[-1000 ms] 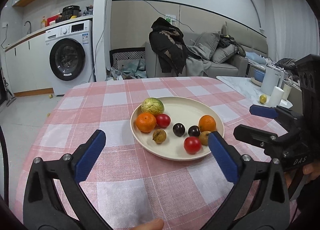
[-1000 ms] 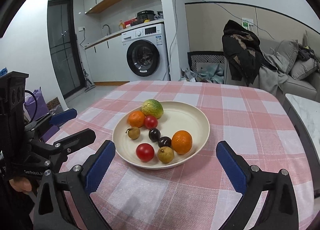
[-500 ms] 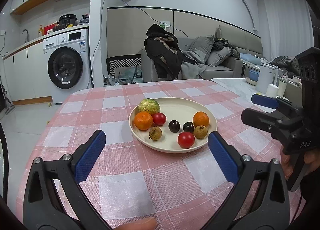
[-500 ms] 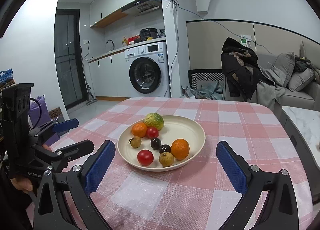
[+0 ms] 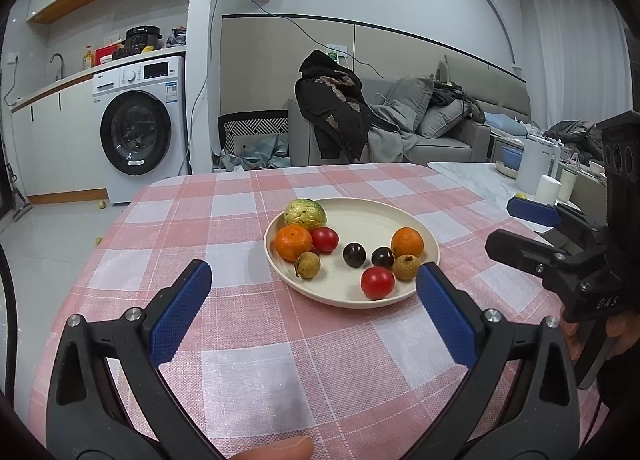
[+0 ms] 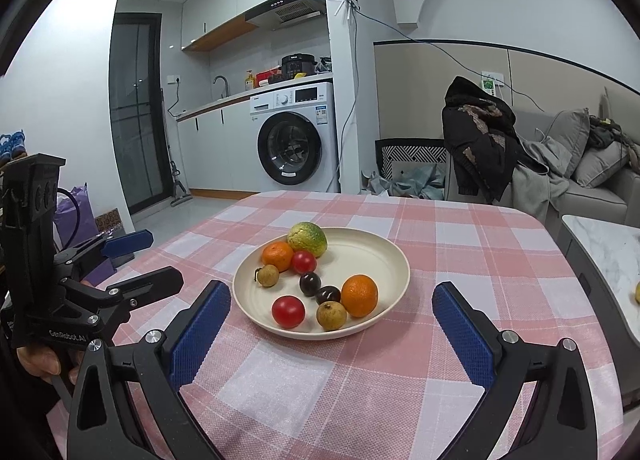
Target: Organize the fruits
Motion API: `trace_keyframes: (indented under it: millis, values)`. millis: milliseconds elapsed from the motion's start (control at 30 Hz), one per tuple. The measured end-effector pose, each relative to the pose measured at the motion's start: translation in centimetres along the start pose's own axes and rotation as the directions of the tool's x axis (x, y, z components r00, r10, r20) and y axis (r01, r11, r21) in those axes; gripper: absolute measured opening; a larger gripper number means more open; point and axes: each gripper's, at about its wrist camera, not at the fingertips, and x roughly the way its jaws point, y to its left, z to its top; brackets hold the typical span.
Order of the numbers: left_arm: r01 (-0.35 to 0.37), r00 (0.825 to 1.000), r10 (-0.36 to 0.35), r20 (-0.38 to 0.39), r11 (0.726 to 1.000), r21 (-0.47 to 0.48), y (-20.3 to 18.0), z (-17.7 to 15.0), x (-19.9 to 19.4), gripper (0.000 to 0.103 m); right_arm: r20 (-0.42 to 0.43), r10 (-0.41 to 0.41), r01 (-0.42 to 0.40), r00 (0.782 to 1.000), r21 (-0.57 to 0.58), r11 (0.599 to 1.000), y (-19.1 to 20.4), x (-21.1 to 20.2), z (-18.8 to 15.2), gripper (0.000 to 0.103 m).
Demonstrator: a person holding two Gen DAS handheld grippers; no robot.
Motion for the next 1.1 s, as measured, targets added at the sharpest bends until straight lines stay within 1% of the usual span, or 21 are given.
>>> trace_keyframes:
  millis: [1100]
  values:
    - [0.0, 1.0, 0.0, 0.0, 1.0, -0.001, 0.01, 0.0, -0.01, 0.102, -0.005, 0.0, 0.0, 1.0, 0.0, 1.0, 0.01, 0.19, -0.18, 0.103]
